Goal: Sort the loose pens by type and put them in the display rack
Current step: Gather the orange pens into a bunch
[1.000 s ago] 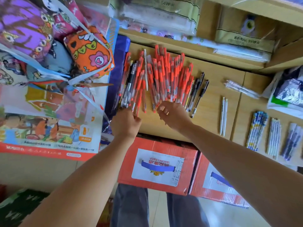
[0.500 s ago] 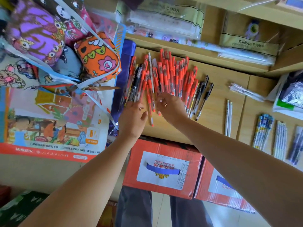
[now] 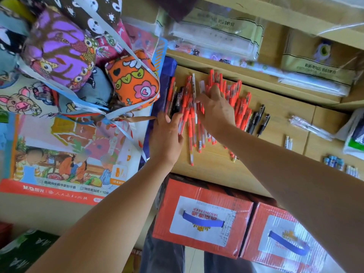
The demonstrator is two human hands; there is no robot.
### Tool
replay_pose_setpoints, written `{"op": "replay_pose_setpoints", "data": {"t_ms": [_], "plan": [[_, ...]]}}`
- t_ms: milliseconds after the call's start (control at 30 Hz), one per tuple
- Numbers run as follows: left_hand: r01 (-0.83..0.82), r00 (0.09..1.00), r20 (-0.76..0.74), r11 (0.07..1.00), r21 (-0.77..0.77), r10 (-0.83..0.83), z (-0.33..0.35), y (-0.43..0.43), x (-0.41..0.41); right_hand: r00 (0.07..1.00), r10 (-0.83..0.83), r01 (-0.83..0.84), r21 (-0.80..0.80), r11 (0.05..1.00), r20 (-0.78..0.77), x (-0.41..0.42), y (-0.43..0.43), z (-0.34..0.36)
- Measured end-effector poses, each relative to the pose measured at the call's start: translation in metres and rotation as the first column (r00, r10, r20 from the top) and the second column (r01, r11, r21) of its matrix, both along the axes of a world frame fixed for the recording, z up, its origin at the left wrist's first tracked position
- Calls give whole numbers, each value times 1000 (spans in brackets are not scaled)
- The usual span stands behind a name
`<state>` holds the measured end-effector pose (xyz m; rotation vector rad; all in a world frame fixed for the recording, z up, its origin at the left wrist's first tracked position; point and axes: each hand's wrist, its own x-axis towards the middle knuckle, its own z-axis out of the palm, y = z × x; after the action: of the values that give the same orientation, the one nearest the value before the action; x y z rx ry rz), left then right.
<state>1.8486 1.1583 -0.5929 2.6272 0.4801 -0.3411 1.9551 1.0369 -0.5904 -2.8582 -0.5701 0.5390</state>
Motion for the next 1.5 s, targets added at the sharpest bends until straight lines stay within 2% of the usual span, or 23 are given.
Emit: {"op": "replay_pose_setpoints", "data": {"t_ms": [200,433,567,1000,1133,1300,1400,1500], "plan": [[5,1000,7,999,-40,-5,-1,2,0,999,-45,46,-68,997,20,5,13,6],[-9,1000,5,997,-82,10,2,5,1,998,-51,41,-194,980,-44,13,31,11],[-11,1000,5,996,-93,12,2,6,2,987,-135,116,-201,973,-84,15,33,12],[10,1000,17,997,-81,-8,1,7,3,962,-176,120,-256,959,-209,19,39,9],[18,1000,22,997,-70,-17,3,6,3,940,-187,132,-202,970,-286,20,36,9],[19,999,27,997,-77,-17,1,7,3,928,-209,179,-123,976,-308,18,31,9],[41,999,18,997,-62,-40,0,6,3,912,-237,265,37,964,-336,13,24,8],[63,998,23,997,-36,-63,2,3,2,878,-294,410,276,869,-377,5,10,13]]}}
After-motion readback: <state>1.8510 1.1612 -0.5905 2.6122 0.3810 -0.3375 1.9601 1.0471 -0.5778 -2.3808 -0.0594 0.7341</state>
